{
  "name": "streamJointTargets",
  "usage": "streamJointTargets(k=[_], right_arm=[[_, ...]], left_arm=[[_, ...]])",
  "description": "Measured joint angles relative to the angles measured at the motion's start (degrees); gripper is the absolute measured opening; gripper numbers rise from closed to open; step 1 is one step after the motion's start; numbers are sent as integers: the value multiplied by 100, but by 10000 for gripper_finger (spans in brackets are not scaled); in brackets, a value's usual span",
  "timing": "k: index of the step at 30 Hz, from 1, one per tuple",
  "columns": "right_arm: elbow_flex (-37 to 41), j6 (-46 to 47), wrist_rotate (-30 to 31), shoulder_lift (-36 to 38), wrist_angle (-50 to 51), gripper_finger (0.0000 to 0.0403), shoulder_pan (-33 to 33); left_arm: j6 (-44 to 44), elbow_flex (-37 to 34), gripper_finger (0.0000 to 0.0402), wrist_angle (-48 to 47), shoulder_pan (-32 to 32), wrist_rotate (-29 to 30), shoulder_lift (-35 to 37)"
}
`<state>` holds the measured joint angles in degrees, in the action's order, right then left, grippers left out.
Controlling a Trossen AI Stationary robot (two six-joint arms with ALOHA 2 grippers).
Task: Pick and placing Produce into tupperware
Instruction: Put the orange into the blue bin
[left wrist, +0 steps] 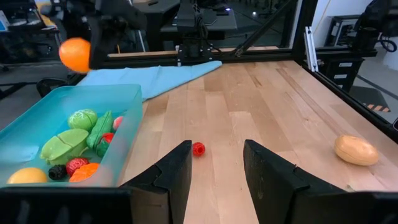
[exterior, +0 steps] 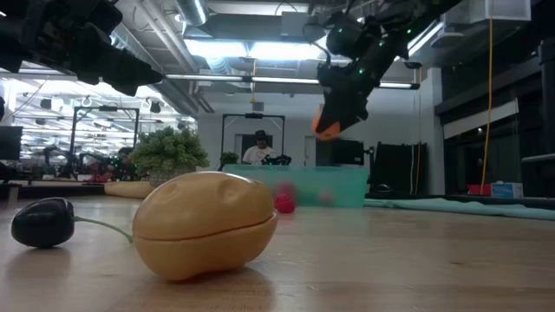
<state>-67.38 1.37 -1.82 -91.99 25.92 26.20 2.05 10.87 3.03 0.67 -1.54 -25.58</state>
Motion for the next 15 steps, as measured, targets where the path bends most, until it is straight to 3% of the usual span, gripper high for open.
streamJointTargets(k=[15], right_arm=[[3,28,-289,-1003,6,251,0]], left_arm=[[1,0,137,0,0,0,2]])
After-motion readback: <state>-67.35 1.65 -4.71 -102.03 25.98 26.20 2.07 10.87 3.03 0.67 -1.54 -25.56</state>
